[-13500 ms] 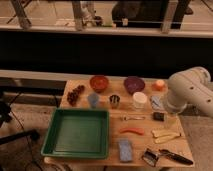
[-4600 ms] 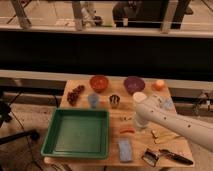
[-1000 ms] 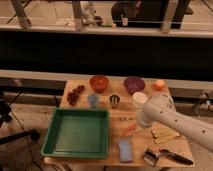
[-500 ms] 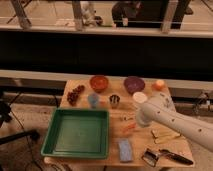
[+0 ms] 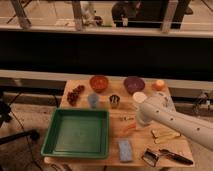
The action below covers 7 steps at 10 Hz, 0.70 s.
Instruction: Place pepper in table surface
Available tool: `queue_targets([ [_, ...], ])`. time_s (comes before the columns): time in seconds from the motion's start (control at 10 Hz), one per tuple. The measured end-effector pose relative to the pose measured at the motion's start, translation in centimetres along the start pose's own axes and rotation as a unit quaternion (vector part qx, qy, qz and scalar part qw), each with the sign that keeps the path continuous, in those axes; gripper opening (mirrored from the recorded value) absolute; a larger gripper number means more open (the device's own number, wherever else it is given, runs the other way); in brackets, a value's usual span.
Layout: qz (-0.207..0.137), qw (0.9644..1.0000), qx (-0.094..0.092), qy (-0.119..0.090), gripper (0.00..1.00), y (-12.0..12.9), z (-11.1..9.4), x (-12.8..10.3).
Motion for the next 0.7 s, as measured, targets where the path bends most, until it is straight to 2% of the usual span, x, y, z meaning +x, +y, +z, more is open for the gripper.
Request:
queue_targets([
  [0.2, 0.002, 0.9999, -0.01, 0.002, 0.47, 0.29, 0.59, -0.01],
  [0.5, 0.001, 0.9998, -0.018, -0.001, 0.76, 0.6, 0.97, -0.11],
  [0.7, 0.0, 0.9998, -0.019, -0.003, 0.8, 0.73, 0.89, -0.11],
])
